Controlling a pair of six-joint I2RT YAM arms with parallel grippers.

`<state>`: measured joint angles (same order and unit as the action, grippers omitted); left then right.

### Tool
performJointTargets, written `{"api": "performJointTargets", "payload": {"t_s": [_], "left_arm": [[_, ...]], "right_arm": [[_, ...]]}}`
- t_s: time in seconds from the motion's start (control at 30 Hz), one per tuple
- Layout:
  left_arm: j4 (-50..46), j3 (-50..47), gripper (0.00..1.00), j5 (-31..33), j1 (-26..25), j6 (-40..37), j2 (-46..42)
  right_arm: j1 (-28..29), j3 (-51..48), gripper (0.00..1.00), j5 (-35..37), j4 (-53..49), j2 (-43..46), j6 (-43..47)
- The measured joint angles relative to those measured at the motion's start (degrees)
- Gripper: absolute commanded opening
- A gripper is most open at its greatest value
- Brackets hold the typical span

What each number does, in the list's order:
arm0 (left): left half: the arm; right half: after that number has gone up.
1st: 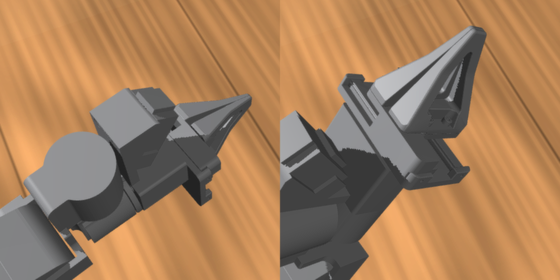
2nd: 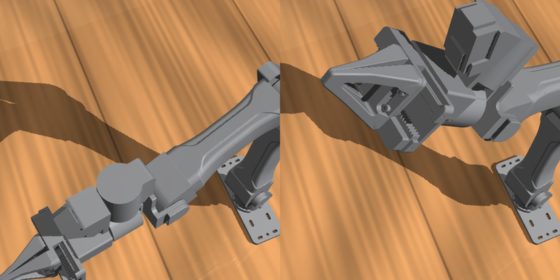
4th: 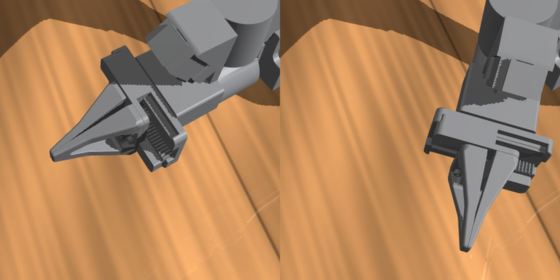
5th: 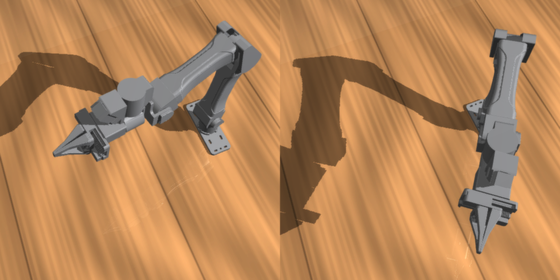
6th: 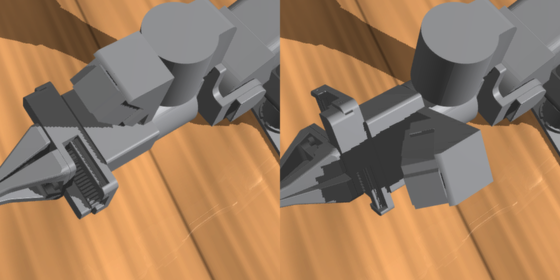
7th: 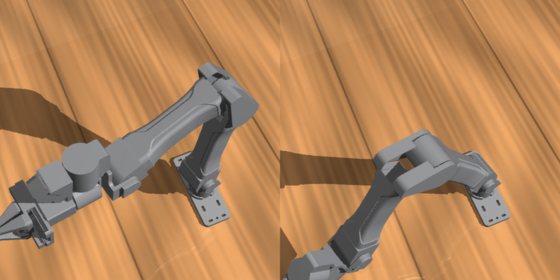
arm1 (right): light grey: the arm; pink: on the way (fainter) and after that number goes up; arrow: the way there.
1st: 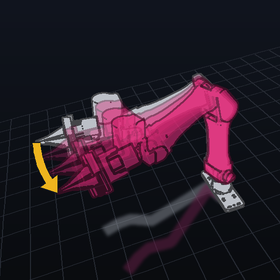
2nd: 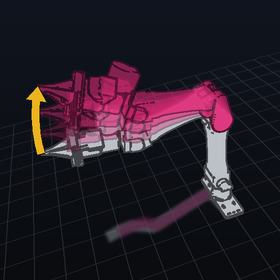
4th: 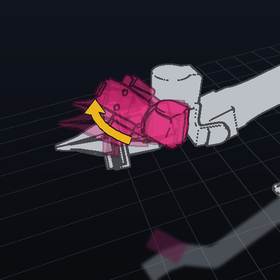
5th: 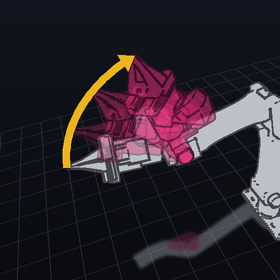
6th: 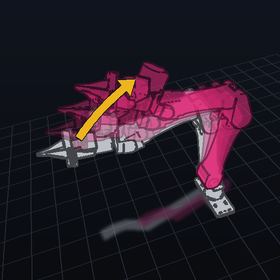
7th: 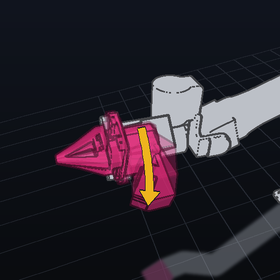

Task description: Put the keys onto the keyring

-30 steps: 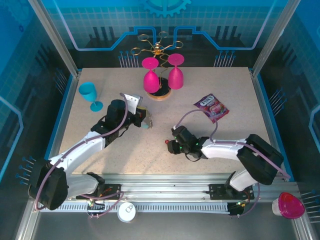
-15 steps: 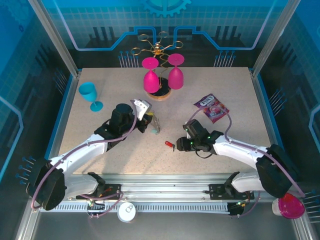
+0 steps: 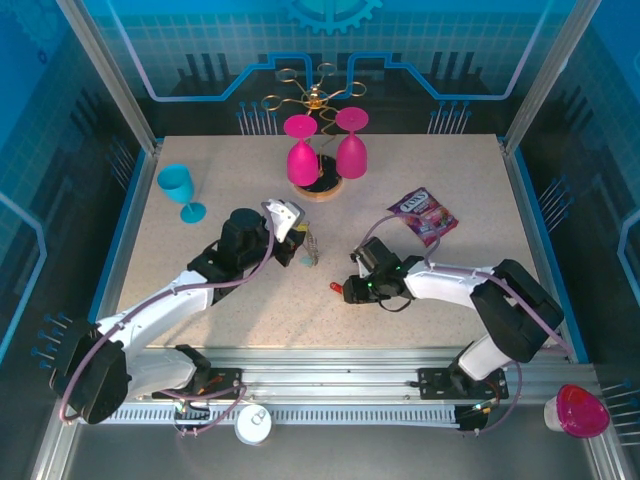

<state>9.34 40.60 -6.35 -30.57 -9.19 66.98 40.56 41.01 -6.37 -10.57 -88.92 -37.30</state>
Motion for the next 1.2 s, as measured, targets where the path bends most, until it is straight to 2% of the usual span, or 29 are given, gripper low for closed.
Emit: {"api": "performJointTargets", "payload": {"t_s": [0.4, 0.57, 0.77, 0.93, 1.03, 1.2], "left_arm": [[0.0, -0.33, 0.0, 0.02, -0.04, -0.24, -0.09], [-0.02, -0.37, 0.0, 0.02, -0.04, -0.24, -0.26], [-0.02, -0.37, 0.0, 0.02, -0.04, -0.79, -0.87], [0.0, -0.68, 0.0, 0.0, -0.04, -1.81, -2.03], [0.02, -0.92, 0.0, 0.0, -0.04, -2.43, -2.45], [0.0, -1.38, 0.0, 0.02, -0.17, -3.26, -2.6]], "right_arm": [[-0.02, 0.0, 0.15, -0.13, 2.64, -1.57, -0.17], [-0.09, 0.15, 0.0, -0.81, 4.2, -2.03, 0.02], [0.0, -0.24, 0.0, -1.79, 5.6, -0.98, 1.42], [0.0, -3.54, 0.0, -1.75, 5.79, 6.82, 6.56], [0.0, -3.23, 0.0, -0.66, 3.17, 9.77, 9.62], [0.02, -0.68, 0.0, 1.25, -4.66, 8.52, 13.35]]}}
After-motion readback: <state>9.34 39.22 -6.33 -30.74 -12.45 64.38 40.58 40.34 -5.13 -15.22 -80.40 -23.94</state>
